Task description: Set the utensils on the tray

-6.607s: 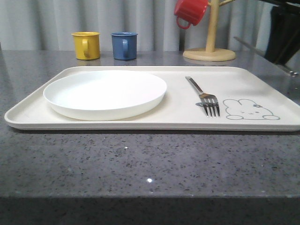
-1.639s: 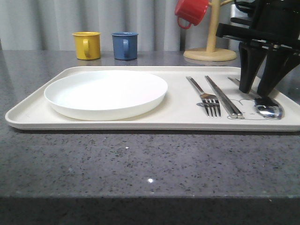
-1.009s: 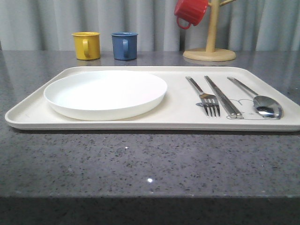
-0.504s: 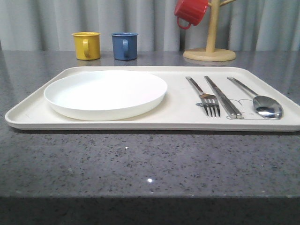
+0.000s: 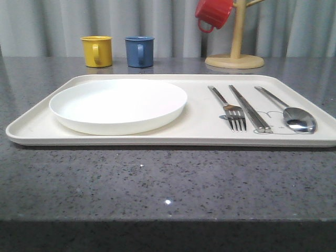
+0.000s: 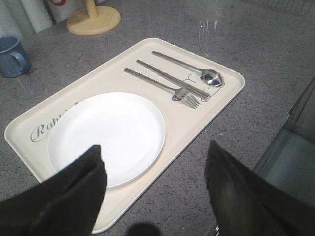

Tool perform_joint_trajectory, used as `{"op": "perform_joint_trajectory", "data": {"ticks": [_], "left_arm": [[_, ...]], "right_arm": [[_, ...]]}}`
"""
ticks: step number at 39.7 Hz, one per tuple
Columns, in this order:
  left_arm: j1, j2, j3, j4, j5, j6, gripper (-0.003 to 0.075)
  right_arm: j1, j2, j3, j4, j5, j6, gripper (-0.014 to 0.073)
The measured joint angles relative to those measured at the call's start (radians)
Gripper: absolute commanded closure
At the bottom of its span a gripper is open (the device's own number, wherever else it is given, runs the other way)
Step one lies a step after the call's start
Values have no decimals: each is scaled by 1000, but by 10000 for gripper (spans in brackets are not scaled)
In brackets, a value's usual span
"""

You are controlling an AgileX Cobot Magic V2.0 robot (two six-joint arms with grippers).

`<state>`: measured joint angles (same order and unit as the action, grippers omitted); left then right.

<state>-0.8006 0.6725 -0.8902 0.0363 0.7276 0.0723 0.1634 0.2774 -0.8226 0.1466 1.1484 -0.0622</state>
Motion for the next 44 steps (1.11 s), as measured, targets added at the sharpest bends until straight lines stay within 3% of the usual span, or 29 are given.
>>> {"op": "perform_joint_trajectory", "data": {"ticks": [9, 28, 31, 38, 44], "left_arm": [[0, 0, 0, 0, 0, 0, 300], [0, 0, 0, 0, 0, -1, 311], [0, 0, 0, 0, 0, -1, 388], [0, 0, 0, 0, 0, -1, 717], [0, 0, 0, 0, 0, -1, 740]], "right_arm": [[0, 0, 0, 0, 0, 0, 668], [0, 0, 4, 0, 0, 0, 662], [0, -2, 5, 0, 0, 0, 662], [0, -2, 5, 0, 0, 0, 662], [0, -2, 5, 0, 0, 0, 662]]}}
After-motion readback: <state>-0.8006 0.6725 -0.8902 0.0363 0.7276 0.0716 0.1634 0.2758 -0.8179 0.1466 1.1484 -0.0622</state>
